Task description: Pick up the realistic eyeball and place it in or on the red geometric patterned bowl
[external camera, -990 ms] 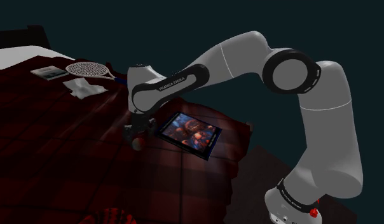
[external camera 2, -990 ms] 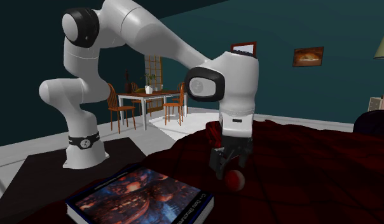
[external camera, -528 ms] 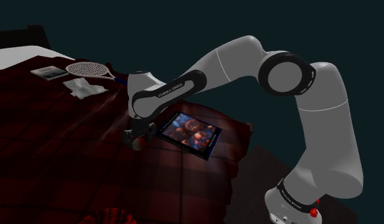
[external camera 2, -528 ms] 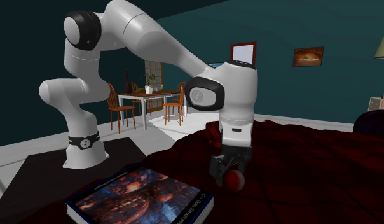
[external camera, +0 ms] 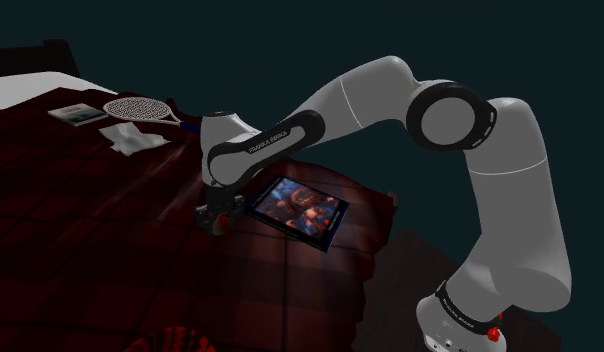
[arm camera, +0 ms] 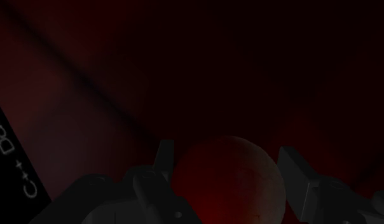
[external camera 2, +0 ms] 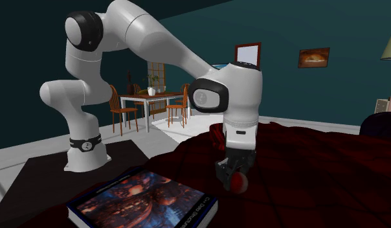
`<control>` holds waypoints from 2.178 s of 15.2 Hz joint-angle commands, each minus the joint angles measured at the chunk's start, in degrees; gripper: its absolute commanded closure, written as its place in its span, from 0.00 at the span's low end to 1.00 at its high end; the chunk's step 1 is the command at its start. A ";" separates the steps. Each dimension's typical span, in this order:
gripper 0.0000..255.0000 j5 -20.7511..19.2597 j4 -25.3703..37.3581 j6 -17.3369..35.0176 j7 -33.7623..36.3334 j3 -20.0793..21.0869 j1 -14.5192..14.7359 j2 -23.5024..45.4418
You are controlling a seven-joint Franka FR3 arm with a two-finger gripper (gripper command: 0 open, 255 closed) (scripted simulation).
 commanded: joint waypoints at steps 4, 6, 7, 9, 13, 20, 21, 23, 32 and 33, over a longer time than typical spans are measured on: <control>1.00 0.00 0.01 0.00 0.00 0.00 0.00 0.00; 1.00 0.00 0.00 0.01 0.00 0.00 0.00 0.00; 1.00 0.10 0.04 -0.51 0.01 0.08 -0.07 -0.48; 1.00 0.29 0.17 -1.55 0.05 0.25 -0.20 -1.42; 1.00 0.66 0.65 -3.73 0.12 0.56 -0.43 -3.16; 1.00 1.28 1.98 -7.72 0.27 1.04 -0.77 -5.90; 1.00 1.36 2.22 -8.31 0.30 1.10 -0.81 -6.26; 1.00 1.53 2.73 -9.50 0.35 1.21 -0.88 -6.96; 1.00 2.14 5.89 -15.14 0.66 1.65 -1.10 -9.55; 1.00 2.19 6.32 -15.79 0.70 1.69 -1.11 -9.78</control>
